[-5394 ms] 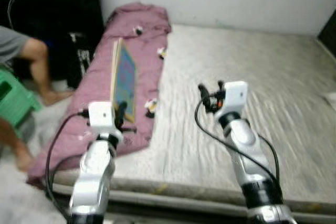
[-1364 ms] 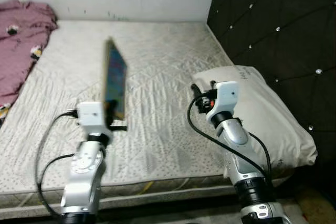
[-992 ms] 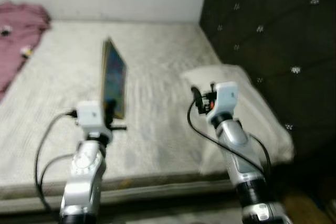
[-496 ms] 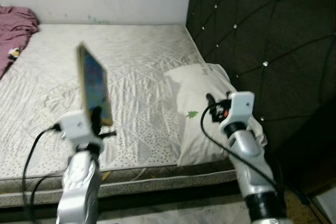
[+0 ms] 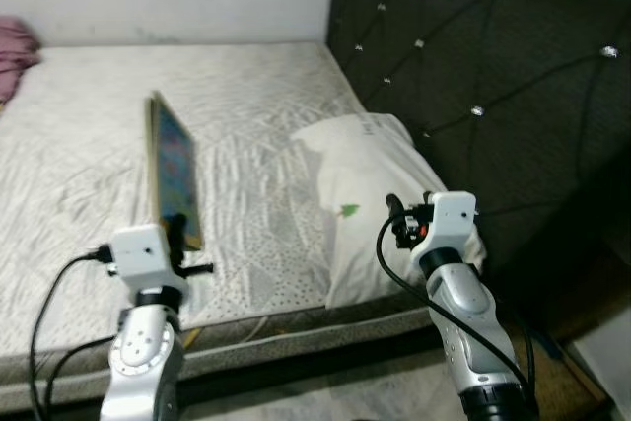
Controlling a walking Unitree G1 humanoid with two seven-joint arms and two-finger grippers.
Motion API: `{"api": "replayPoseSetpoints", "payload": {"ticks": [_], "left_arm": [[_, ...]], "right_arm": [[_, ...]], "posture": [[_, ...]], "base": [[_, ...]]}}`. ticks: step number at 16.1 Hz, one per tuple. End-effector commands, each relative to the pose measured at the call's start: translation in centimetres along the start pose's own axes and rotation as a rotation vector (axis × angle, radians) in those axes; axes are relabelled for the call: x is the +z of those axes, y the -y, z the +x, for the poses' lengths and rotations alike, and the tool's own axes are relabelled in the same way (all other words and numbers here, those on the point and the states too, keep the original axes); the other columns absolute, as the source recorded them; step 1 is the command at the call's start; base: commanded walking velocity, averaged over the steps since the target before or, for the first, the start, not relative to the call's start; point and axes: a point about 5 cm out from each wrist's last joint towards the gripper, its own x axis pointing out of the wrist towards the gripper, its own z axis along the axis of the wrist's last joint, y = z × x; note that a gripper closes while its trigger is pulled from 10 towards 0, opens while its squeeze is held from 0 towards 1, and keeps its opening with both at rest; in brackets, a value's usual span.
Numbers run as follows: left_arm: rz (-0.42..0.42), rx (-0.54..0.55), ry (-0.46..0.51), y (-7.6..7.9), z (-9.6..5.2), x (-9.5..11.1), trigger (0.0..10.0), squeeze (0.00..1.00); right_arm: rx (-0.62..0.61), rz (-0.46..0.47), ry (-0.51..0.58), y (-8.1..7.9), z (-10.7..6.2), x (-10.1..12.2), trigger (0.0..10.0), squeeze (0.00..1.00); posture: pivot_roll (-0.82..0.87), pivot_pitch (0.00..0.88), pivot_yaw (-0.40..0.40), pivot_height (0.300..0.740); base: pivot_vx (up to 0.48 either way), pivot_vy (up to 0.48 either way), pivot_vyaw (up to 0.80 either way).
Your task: Clean up the room
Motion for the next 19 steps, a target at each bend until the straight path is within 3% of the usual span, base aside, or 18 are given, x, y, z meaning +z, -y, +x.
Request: {"api": "replayPoseSetpoints", "payload": {"ticks": [1, 7, 15, 19], "left_arm": [[-0.01, -0.019, 0.039, -0.1, -0.1, 1.0, 10.0, 0.0], [-0.027, -0.078, 0.071, 0.8, 0.9, 2.1, 10.0, 0.0], [-0.056, -0.09, 0.07, 0.9, 0.6, 2.1, 10.0, 0.0], [-0.061, -0.098, 0.073, 1.0, 0.6, 2.1, 10.0, 0.0]], "right_arm": [[-0.004, -0.002, 0.018, 0.0, 0.0, 0.6, 10.0, 0.0], [0.039, -0.001, 0.042, -1.1, 0.8, 1.5, 10.0, 0.0], [0.049, -0.005, 0.038, -1.1, 0.6, 1.5, 10.0, 0.0], [0.05, -0.011, 0.038, -1.0, 0.6, 1.5, 10.0, 0.0]], "posture": [[-0.04, 0.0, -0.016, 0.74], [-0.04, 0.009, -0.022, 0.74], [-0.05, 0.029, -0.026, 0.74], [-0.05, 0.031, -0.027, 0.74]], "base": [[0.0, 0.0, 0.0], [0.0, 0.0, 0.0], [0.0, 0.0, 0.0], [0.319, 0.0, 0.0]]}}
